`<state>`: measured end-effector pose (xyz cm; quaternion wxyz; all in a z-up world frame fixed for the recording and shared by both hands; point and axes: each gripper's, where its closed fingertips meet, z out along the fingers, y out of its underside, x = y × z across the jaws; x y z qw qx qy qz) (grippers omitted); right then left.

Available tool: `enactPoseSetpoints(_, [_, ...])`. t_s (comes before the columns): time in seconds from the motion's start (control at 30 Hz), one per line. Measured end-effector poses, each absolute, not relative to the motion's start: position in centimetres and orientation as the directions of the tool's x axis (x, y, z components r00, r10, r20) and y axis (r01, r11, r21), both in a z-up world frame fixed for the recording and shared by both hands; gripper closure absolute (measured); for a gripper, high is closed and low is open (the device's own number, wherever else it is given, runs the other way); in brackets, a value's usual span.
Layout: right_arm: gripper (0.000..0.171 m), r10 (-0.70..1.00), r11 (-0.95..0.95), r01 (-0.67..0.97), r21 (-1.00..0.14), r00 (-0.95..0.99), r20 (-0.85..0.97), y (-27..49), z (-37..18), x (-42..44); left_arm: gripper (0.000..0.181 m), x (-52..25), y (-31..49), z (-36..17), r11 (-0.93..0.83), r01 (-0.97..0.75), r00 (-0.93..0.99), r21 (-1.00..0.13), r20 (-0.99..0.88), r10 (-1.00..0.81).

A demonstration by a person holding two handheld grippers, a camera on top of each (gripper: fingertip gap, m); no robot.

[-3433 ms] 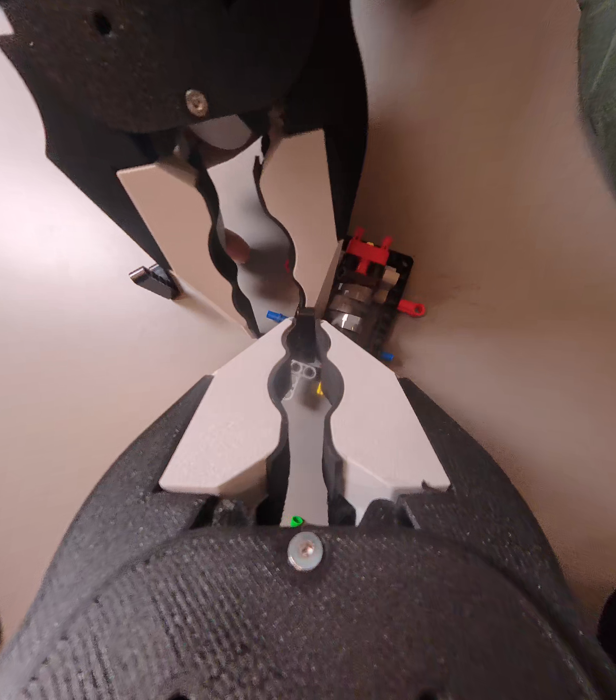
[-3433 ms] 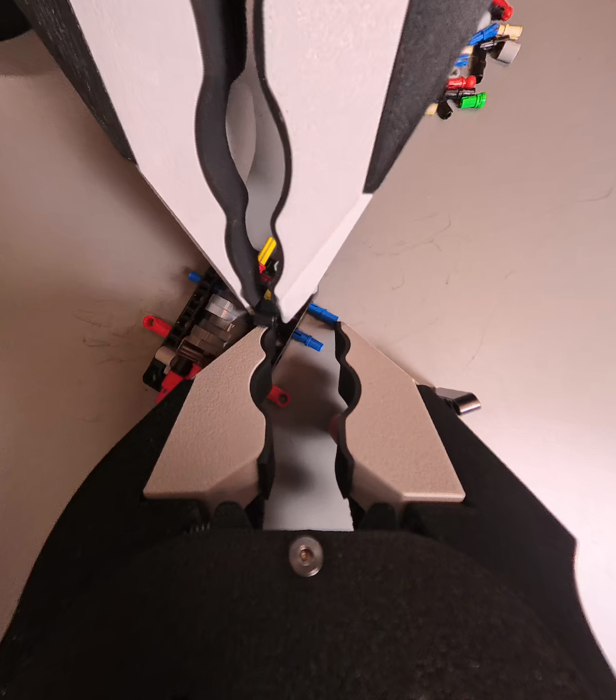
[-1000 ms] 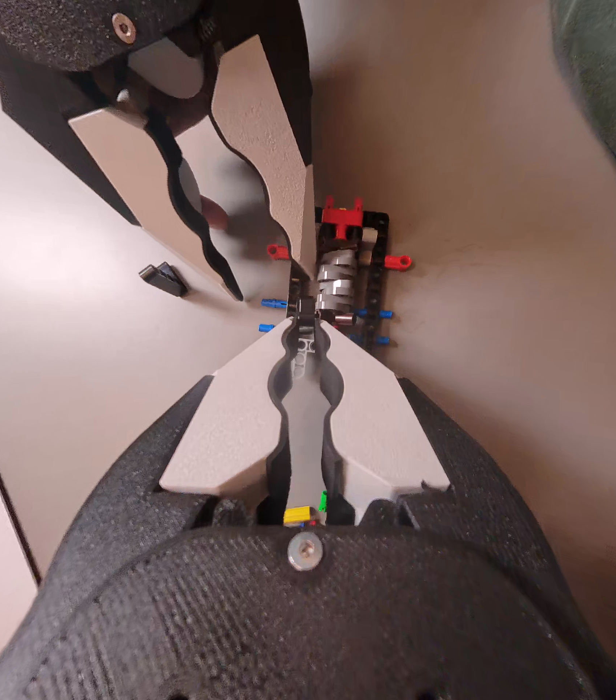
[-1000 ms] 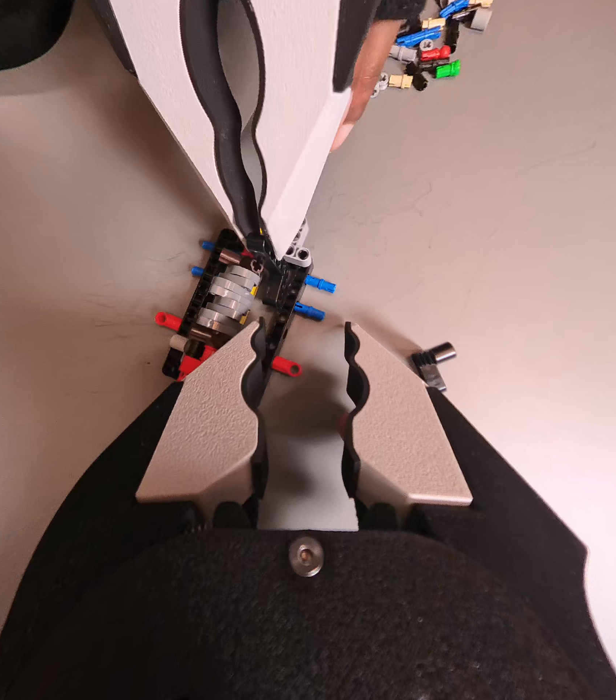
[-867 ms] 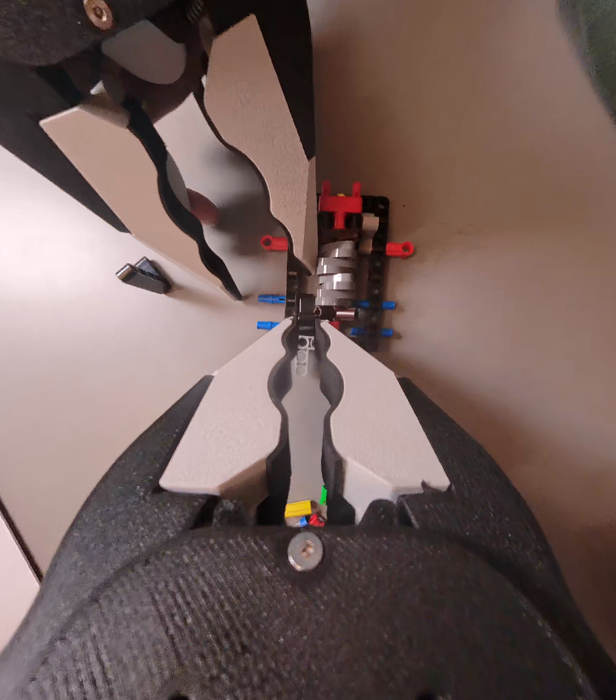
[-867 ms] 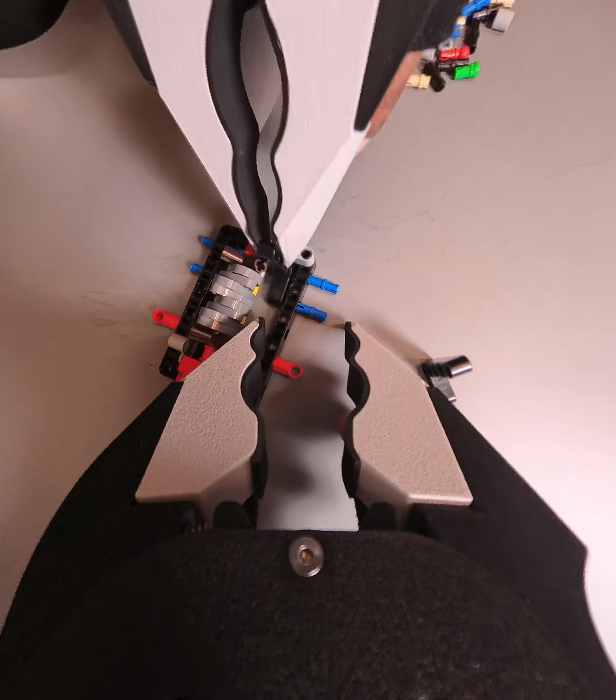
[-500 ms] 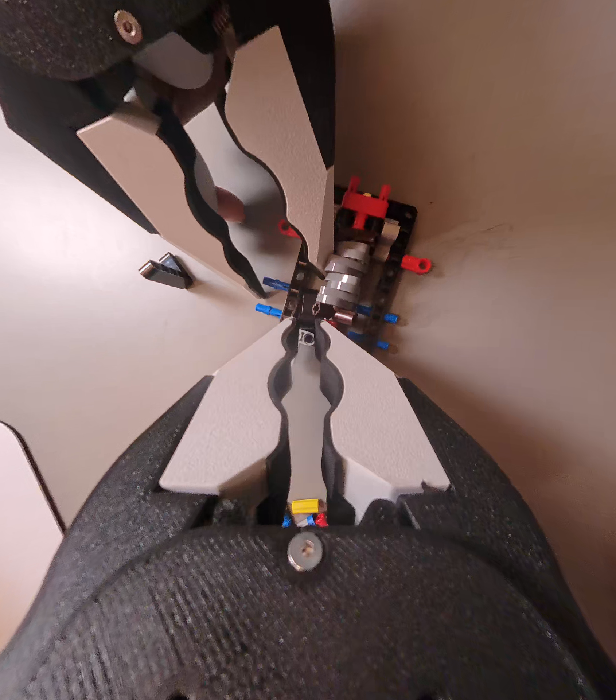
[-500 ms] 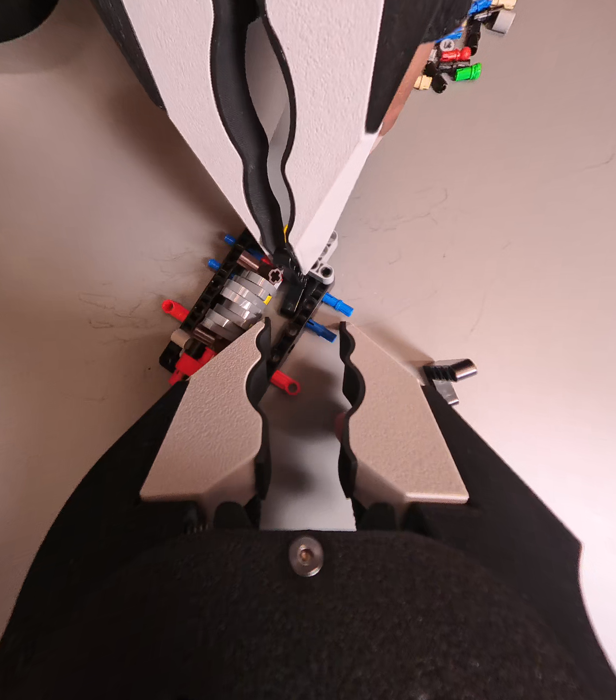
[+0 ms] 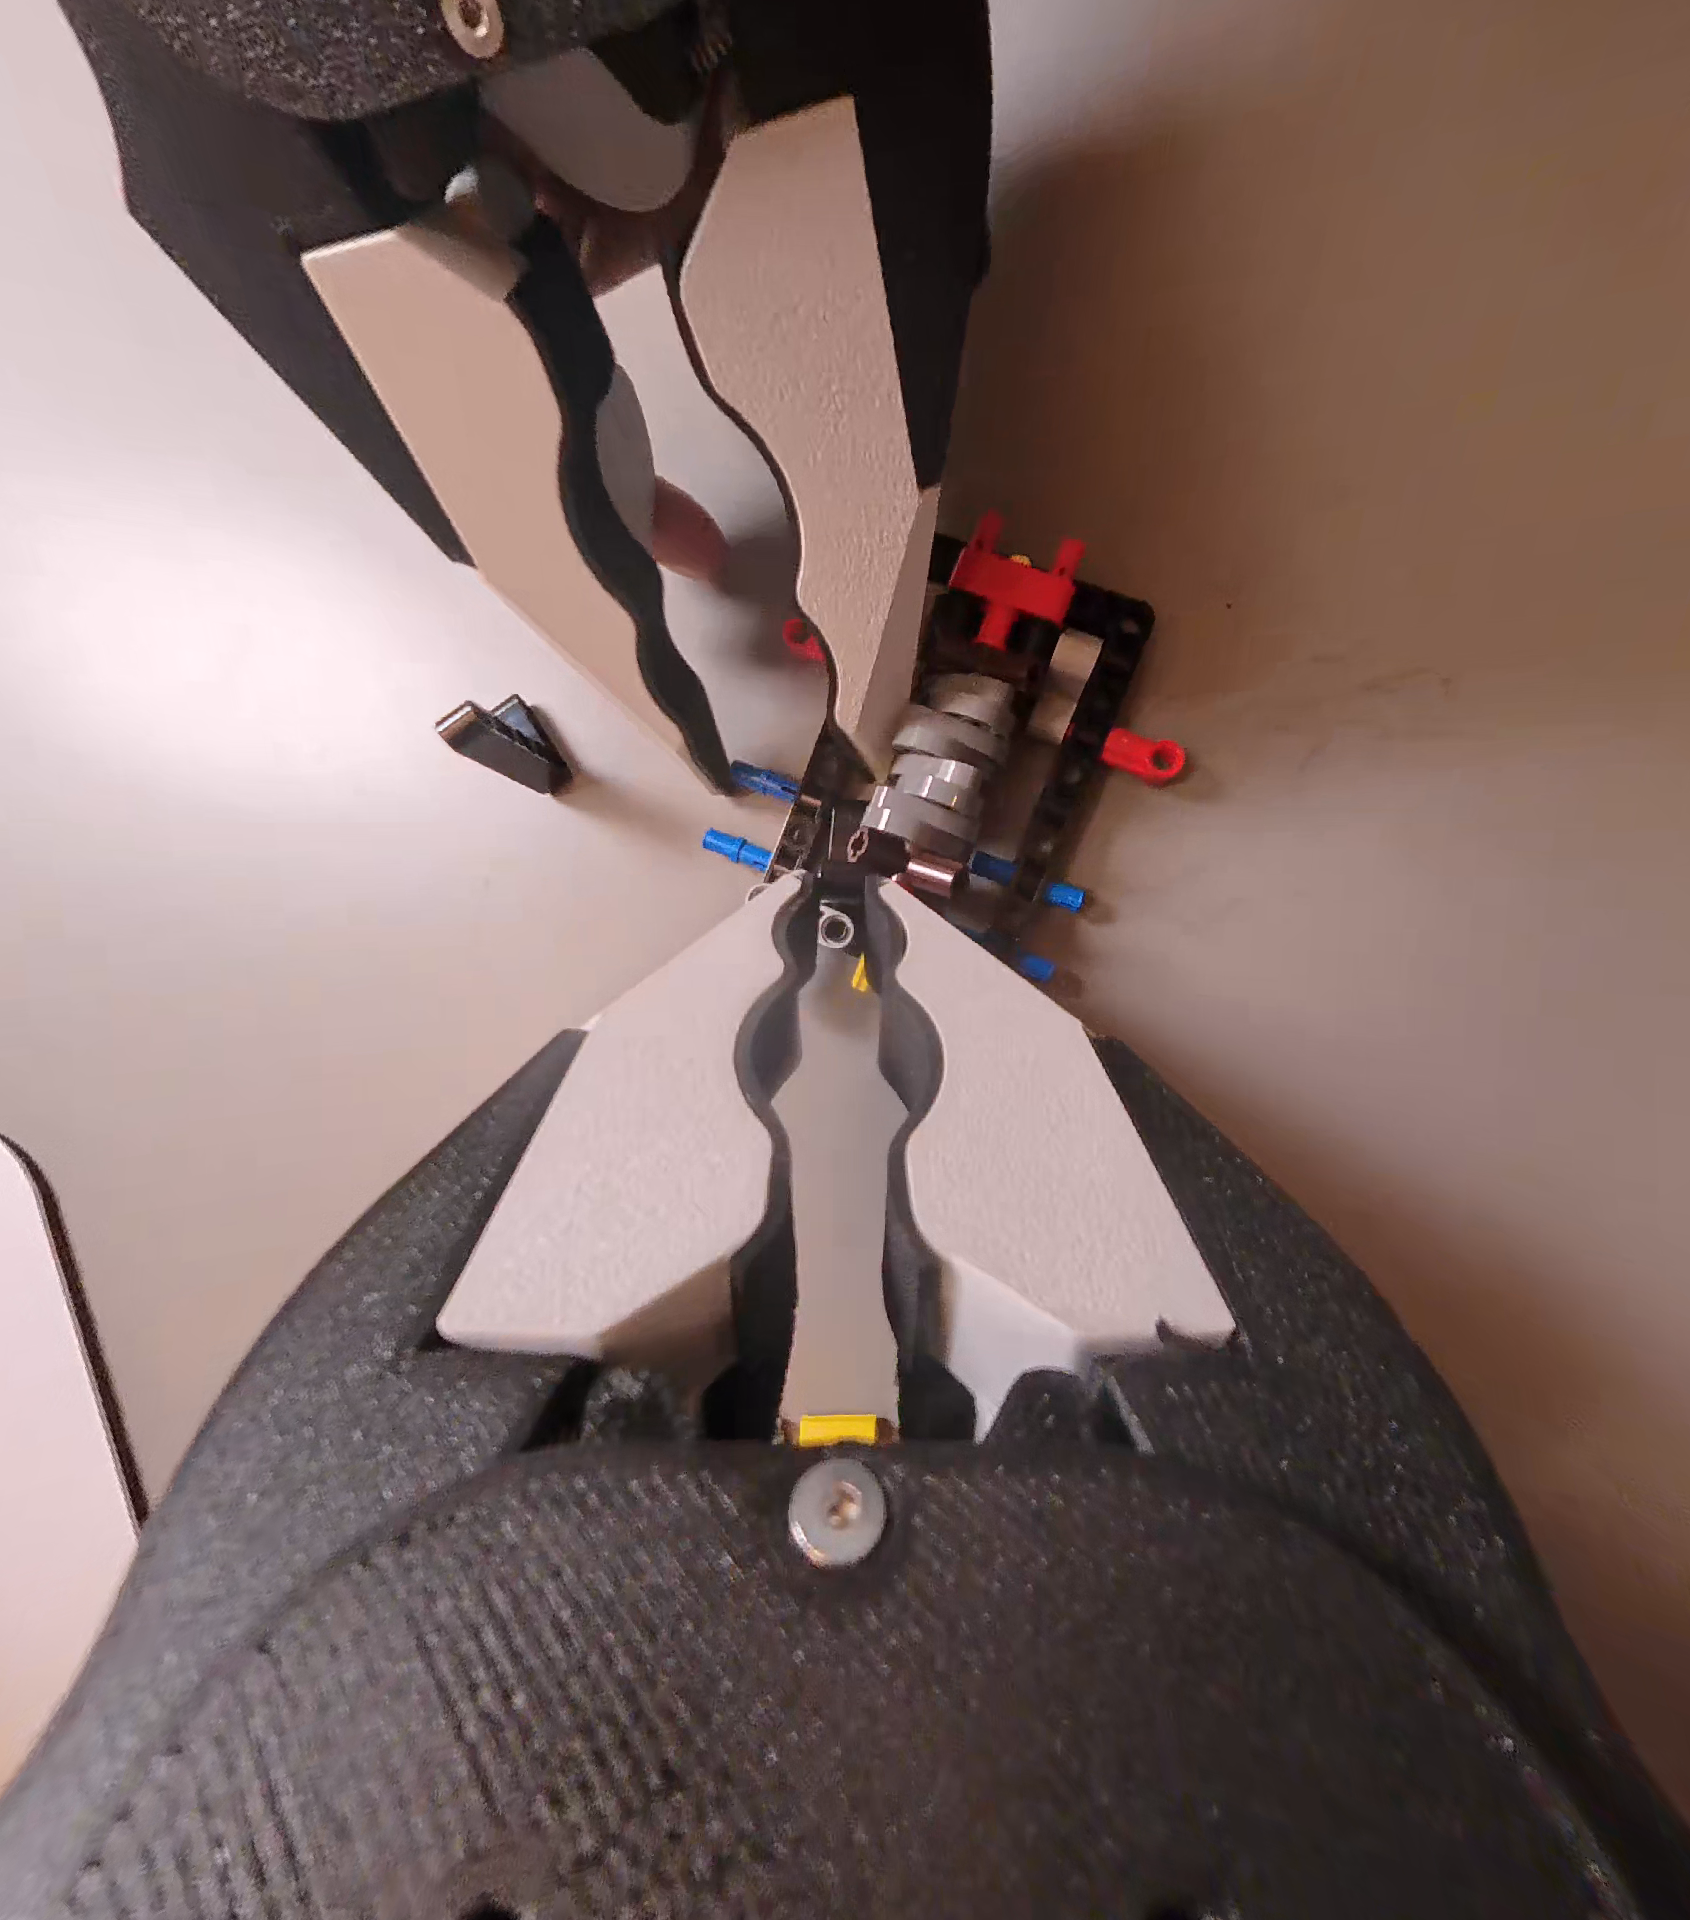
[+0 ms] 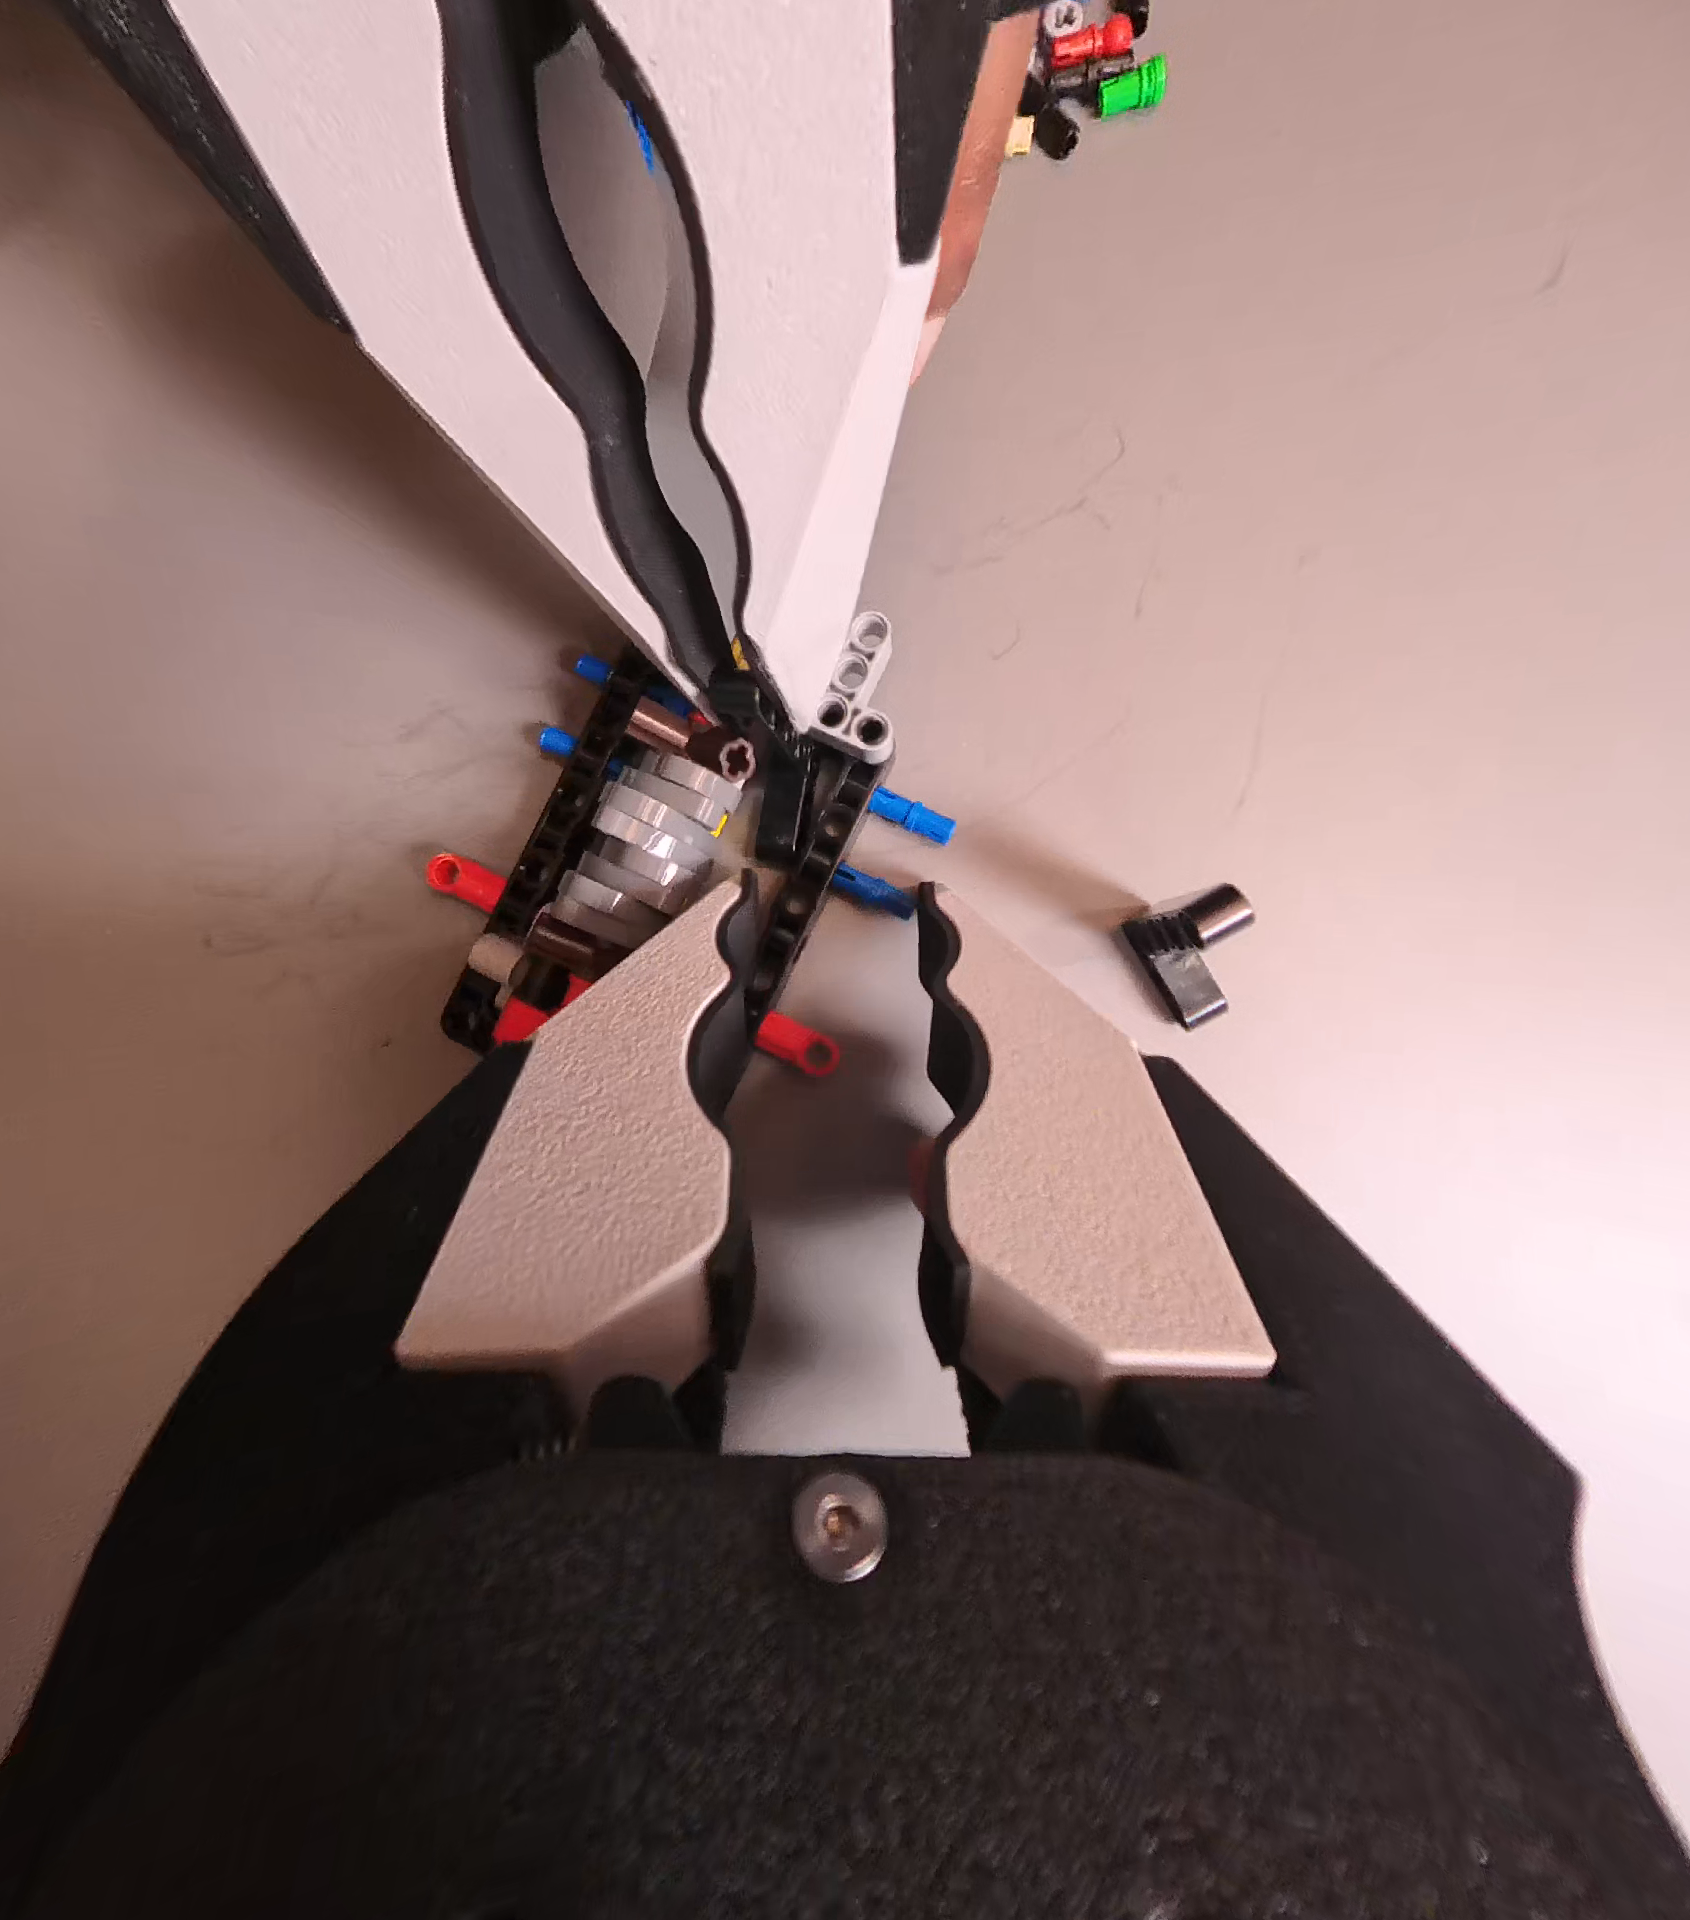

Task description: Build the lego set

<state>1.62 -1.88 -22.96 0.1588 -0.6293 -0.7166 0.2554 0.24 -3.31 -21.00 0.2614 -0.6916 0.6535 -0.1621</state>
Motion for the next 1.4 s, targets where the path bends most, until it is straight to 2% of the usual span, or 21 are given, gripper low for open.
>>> enactPoseSetpoints(0.47, [0.145, 0.981, 0.133, 0.802, -0.582, -0.189, -0.036, -2.0, -23.0, 1.2, 0.173, 0.5, -2.9, -21.0, 0.088, -0.827, -0.006, -0.555, -0.146, -0.989])
enactPoseSetpoints(0.67, [0.145, 0.981, 0.134, 0.797, -0.589, -0.192, -0.036, -2.0, -23.0, 1.2, 0.173, 0.5, -2.6, -20.9, 0.071, -0.828, 0.009, -0.556, -0.14, -0.99])
enactPoseSetpoints(0.97, [0.131, 0.994, 0.071, 0.824, -0.562, -0.106, -0.03, -1.1, -22.9, 1.9, 0.174, 0.5, -2.3, -20.9, 0.07, -0.827, 0.045, -0.558, -0.19, -0.981])
enactPoseSetpoints(1.13, [0.142, 0.994, 0.061, 0.845, -0.531, -0.1, -0.045, -1.4, -23.1, 2.5, 0.174, 0.6, -2.2, -20.9, 0.077, -0.832, 0.039, -0.55, -0.196, -0.98])
enactPoseSetpoints(1.4, [0.144, 0.988, 0.114, 0.83, -0.546, -0.152, -0.024, -1.4, -23.1, 2.0, 0.173, 0.6, -2.1, -20.9, 0.088, -0.84, 0.025, -0.535, -0.2, -0.98])
